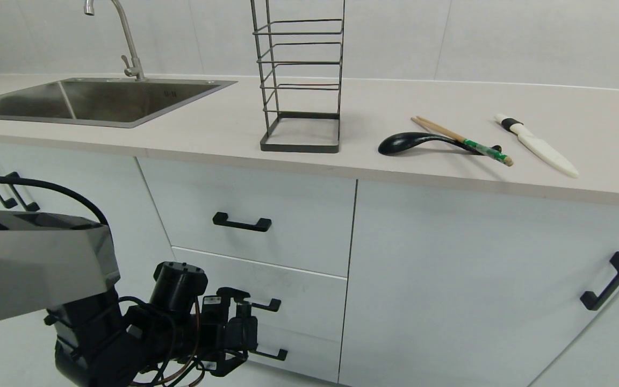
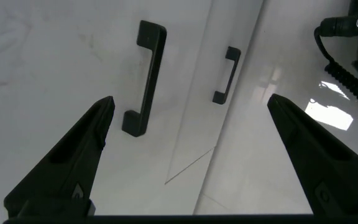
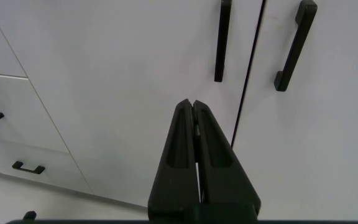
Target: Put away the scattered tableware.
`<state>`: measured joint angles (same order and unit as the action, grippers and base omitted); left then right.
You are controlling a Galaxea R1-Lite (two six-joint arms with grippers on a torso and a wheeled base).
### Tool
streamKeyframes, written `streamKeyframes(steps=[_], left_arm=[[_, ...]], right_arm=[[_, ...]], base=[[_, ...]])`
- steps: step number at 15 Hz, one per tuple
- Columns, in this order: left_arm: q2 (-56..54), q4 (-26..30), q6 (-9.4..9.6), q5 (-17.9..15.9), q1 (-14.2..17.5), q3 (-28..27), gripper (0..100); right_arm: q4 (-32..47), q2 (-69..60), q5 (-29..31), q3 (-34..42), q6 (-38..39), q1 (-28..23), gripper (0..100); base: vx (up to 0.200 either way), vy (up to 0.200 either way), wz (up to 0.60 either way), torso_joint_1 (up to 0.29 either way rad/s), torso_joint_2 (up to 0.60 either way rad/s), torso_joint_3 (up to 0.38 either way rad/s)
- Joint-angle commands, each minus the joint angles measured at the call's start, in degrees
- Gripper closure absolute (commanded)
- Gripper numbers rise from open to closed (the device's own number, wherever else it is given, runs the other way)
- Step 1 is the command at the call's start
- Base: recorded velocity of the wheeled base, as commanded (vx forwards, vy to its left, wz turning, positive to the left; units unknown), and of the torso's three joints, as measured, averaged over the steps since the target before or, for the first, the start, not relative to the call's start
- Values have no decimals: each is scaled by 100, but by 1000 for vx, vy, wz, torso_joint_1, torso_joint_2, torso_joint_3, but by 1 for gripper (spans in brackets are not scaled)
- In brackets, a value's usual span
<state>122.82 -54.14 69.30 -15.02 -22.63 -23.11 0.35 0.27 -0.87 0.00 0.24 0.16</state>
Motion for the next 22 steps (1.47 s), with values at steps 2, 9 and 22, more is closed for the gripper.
streamKeyframes(steps=[2,9,22], left_arm=[[365,0,13,-1,-5,-334,0],[805,-18,13,-19,4,-765,0],[1244,-229,31,-27,-23,-870,0]], right_arm=[[0,8,-1,0,2,2,100],[0,8,-1,0,2,2,100],[0,0,-1,0,2,2,100]], base=[[0,0,0,0,0,0],[0,0,0,0,0,0],[0,0,0,0,0,0]])
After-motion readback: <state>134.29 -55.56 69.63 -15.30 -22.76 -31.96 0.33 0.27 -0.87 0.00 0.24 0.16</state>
